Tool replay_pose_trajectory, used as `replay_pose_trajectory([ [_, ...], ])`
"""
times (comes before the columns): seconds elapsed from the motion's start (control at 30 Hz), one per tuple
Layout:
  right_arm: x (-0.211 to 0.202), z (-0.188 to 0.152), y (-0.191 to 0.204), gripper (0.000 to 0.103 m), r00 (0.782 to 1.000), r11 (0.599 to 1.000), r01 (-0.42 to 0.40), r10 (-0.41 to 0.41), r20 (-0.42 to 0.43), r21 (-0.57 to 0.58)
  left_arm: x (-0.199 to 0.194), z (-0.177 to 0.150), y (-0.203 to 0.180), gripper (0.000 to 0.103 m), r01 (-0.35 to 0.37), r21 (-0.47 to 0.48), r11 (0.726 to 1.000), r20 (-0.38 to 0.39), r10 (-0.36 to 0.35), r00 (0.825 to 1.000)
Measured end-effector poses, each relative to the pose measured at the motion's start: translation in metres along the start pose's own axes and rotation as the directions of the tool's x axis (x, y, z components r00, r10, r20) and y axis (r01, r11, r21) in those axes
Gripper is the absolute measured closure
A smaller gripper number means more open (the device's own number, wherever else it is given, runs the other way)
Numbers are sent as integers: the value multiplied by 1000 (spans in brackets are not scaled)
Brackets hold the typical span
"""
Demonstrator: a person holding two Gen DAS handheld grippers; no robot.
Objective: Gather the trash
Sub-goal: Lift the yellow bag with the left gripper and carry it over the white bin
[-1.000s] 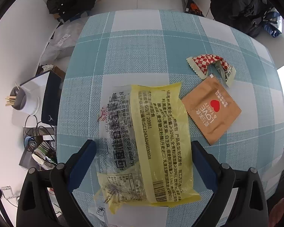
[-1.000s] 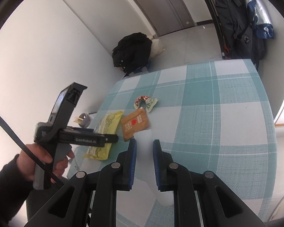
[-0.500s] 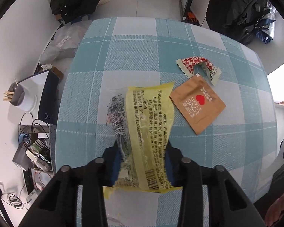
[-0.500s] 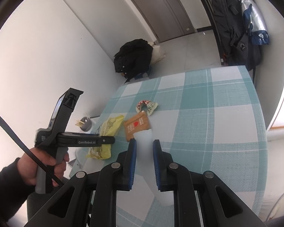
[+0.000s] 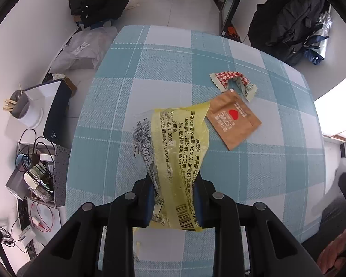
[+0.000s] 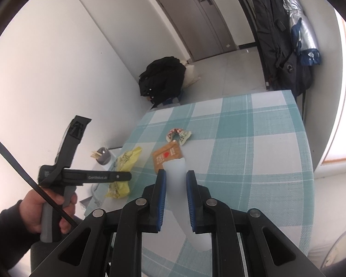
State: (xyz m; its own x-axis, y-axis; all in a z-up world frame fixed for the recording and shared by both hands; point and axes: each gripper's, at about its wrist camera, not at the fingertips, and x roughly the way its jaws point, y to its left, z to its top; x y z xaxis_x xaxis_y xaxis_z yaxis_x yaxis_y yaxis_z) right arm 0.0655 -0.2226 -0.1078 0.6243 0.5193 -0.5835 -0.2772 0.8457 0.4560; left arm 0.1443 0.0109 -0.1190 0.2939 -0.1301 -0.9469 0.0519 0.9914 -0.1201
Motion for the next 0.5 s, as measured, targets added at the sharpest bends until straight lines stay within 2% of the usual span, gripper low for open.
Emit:
replay_pose_trajectory([
  [0.5,-3,-9,13,87,1000,1000,19,-19,-11,-18,-29,-20,9,80,80,11,997,108,-80,991],
])
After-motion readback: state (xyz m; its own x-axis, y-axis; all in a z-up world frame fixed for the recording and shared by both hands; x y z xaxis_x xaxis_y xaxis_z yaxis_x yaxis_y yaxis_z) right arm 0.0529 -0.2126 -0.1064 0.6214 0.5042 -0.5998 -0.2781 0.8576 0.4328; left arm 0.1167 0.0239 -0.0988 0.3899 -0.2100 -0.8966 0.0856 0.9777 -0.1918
